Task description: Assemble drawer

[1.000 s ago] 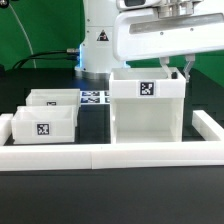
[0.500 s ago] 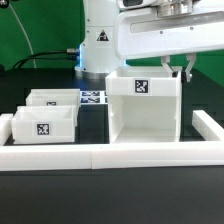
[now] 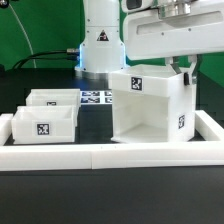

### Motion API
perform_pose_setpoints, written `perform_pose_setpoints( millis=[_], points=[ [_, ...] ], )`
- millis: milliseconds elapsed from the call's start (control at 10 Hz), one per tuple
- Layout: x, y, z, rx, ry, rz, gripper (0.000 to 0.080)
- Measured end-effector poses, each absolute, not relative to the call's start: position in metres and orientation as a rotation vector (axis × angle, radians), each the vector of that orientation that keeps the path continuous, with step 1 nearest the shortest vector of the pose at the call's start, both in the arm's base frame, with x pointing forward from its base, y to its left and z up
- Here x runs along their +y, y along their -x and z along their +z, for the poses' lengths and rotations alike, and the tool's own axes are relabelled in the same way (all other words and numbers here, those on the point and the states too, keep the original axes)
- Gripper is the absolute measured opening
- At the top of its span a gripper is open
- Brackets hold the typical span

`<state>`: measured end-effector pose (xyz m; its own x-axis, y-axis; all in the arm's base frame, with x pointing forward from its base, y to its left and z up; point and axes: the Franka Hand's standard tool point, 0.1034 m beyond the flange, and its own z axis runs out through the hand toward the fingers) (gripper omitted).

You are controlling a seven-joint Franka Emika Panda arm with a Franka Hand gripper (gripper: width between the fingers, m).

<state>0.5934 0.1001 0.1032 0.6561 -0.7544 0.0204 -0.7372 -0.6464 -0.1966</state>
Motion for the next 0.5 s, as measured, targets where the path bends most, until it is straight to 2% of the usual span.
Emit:
perform_pose_setpoints(
  millis=[500],
  points=[
    [0.0973, -0.5989, 0.1077, 1.597, 2.449, -0.109, 0.0044]
  ],
)
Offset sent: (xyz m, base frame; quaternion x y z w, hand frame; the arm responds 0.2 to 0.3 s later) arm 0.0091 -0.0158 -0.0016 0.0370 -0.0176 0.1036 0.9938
